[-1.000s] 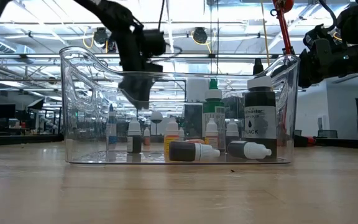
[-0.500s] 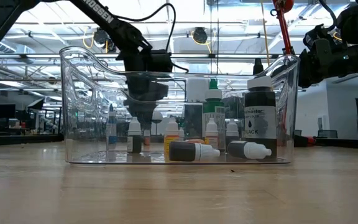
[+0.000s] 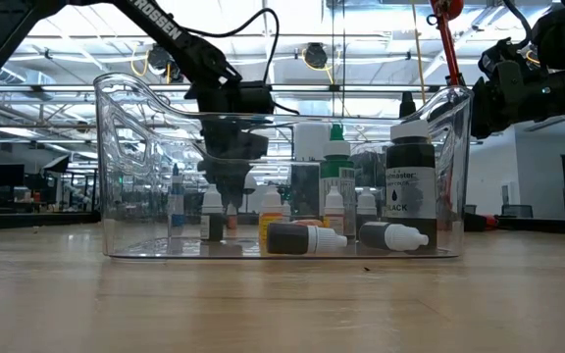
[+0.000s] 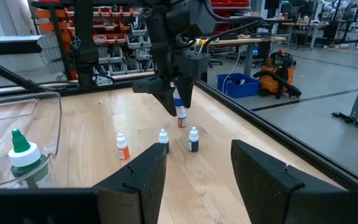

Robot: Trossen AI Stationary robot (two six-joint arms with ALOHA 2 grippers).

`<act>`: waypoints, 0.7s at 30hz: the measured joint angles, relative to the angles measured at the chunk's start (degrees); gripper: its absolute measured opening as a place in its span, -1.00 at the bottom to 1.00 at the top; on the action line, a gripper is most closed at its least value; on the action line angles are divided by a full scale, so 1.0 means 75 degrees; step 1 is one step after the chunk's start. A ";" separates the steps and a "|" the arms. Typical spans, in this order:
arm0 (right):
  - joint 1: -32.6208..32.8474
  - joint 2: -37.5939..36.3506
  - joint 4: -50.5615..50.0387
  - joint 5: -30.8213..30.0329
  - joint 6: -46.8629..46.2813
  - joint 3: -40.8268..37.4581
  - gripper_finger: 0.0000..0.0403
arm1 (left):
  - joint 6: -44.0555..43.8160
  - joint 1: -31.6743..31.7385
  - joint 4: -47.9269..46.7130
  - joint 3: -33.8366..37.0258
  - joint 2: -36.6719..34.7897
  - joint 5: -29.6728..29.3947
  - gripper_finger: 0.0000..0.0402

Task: Pick & Place food coloring
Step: Put the small red food coloring bottle into the transparent bin

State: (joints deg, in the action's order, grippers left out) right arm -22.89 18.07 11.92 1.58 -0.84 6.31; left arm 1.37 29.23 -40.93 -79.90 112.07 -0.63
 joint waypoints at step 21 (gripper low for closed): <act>0.0000 -0.0001 0.0000 0.0000 0.0002 0.0000 -0.15 | -0.0217 0.0000 -0.0136 0.0000 0.0003 0.0027 0.06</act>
State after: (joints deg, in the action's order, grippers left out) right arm -22.90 18.06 11.92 1.58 -0.82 6.31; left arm -0.26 29.23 -41.95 -79.90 112.09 -0.43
